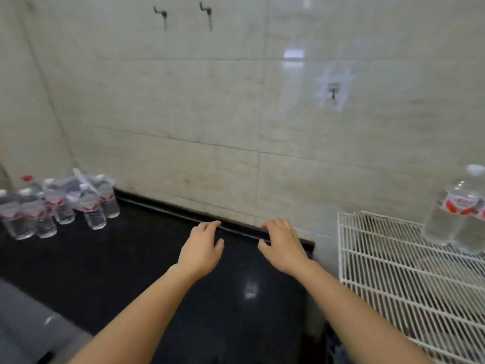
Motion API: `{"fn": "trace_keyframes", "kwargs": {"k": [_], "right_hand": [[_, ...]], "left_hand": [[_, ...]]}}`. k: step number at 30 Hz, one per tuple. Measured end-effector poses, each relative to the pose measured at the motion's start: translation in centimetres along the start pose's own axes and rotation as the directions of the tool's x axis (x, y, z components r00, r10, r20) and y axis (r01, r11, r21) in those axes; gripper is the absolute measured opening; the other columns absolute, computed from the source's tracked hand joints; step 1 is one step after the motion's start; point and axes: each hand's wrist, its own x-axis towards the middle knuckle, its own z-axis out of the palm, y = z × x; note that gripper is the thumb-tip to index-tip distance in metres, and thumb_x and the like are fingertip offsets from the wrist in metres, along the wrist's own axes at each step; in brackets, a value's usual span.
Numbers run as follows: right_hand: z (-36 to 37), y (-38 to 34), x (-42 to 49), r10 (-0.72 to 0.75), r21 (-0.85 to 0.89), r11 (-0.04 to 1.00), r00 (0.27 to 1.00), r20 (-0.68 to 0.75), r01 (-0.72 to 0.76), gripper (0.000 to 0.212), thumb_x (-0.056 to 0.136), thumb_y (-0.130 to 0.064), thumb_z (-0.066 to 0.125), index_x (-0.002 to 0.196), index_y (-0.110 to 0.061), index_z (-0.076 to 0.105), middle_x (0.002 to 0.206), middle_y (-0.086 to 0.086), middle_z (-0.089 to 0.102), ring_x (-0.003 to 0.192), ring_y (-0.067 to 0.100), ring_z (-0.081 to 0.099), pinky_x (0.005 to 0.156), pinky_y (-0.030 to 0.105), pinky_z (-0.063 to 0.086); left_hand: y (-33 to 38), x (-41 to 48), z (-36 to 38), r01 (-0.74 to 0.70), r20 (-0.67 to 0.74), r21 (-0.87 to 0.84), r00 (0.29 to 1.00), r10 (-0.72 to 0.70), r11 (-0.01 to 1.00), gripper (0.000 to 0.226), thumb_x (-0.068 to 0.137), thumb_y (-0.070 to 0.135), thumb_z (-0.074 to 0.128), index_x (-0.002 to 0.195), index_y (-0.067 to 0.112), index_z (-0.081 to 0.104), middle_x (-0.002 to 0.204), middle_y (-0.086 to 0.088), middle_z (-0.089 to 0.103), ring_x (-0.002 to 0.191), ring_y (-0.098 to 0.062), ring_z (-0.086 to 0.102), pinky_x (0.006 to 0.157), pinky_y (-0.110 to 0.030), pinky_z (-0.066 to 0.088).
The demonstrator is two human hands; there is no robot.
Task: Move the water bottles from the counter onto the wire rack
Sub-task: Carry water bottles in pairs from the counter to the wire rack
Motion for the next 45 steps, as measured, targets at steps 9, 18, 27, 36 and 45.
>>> {"fn": "trace_keyframes", "kwargs": {"k": [9, 18, 27, 36, 45], "right_hand": [[10.7, -19.8, 3.6, -0.196, 0.065, 0.980, 0.964, 0.181, 0.187, 0.044, 0.095, -0.030, 0.050, 0.136, -0.013, 0.046, 0.133, 0.003, 0.049, 0.127, 0.023, 0.037, 0.105, 0.038, 0.034], [19.4, -32.5, 9.9, -0.356, 0.081, 0.934, 0.893, 0.277, 0.347, 0.046, 0.094, -0.031, 0.052, 0.135, -0.013, 0.046, 0.134, 0.003, 0.049, 0.127, 0.022, 0.038, 0.105, 0.038, 0.036], [29.1, -38.8, 21.7, -0.324, 0.073, 0.945, 0.878, 0.351, 0.320, 0.048, 0.093, -0.032, 0.054, 0.137, -0.013, 0.045, 0.136, 0.003, 0.049, 0.126, 0.022, 0.040, 0.103, 0.038, 0.038], [34.5, -40.9, 32.6, -0.213, 0.013, 0.973, 0.885, 0.414, 0.228, 0.051, 0.093, -0.032, 0.056, 0.138, -0.011, 0.043, 0.136, 0.007, 0.049, 0.126, 0.025, 0.041, 0.102, 0.040, 0.040], [38.6, -42.2, 41.0, -0.107, -0.024, 0.991, 0.897, 0.428, 0.130, 0.053, 0.093, -0.031, 0.054, 0.140, -0.011, 0.039, 0.139, 0.008, 0.046, 0.128, 0.026, 0.040, 0.104, 0.041, 0.039]], "left_hand": [[-18.6, -6.0, -10.3, 0.284, -0.082, 0.083, 0.957, -0.277, 0.955, 0.049, 0.095, 0.029, 0.043, 0.142, 0.017, 0.034, 0.144, -0.007, 0.038, 0.133, -0.024, 0.031, 0.099, -0.038, 0.042], [-31.0, -5.9, -14.8, 0.458, -0.157, 0.089, 0.883, -0.442, 0.884, 0.050, 0.094, 0.030, 0.043, 0.142, 0.019, 0.033, 0.146, -0.008, 0.037, 0.136, -0.024, 0.029, 0.104, -0.038, 0.039], [-43.0, 3.3, -16.2, 0.503, -0.104, 0.139, 0.864, -0.493, 0.853, 0.051, 0.095, 0.031, 0.044, 0.143, 0.019, 0.032, 0.147, -0.006, 0.037, 0.137, -0.023, 0.029, 0.106, -0.038, 0.037], [-52.0, 12.3, -15.7, 0.515, -0.015, 0.108, 0.856, -0.516, 0.851, 0.052, 0.095, 0.031, 0.045, 0.143, 0.017, 0.032, 0.147, -0.007, 0.037, 0.136, -0.024, 0.030, 0.105, -0.038, 0.038], [-57.9, 21.9, -14.1, 0.394, 0.041, 0.013, 0.918, -0.394, 0.919, 0.056, 0.093, 0.031, 0.047, 0.144, 0.018, 0.028, 0.145, -0.004, 0.036, 0.132, -0.023, 0.035, 0.103, -0.038, 0.039]]}}
